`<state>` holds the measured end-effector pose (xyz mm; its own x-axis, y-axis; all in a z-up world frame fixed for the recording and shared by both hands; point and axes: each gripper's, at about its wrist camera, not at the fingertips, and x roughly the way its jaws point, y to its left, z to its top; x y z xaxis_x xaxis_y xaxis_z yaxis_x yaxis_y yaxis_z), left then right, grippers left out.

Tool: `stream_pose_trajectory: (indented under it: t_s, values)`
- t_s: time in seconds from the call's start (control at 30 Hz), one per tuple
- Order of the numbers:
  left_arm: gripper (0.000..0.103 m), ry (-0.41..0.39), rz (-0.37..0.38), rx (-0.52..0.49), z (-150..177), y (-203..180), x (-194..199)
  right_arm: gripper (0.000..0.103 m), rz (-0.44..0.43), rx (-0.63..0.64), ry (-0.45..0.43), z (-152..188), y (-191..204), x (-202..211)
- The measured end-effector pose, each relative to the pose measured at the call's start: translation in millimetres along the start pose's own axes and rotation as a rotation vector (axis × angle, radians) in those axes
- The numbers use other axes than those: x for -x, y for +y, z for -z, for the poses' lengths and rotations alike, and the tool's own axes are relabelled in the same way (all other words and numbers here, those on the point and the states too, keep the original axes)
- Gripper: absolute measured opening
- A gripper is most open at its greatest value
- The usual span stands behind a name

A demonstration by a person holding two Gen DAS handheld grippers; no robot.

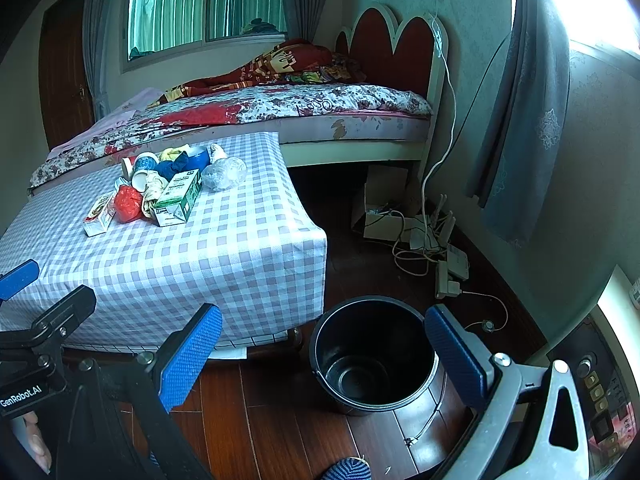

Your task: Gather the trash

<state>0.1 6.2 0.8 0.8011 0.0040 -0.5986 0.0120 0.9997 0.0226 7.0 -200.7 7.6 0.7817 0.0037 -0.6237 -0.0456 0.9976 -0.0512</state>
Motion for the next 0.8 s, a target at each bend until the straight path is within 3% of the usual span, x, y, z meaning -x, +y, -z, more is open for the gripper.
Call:
stream_pose_trajectory:
  t_s: [0.8]
  values:
    - [0.102, 0.002, 0.003, 0.002, 3.5, 1.6, -1.4, 0.102, 0.001, 0.005, 0.007, 2.7, 1.5, -1.5]
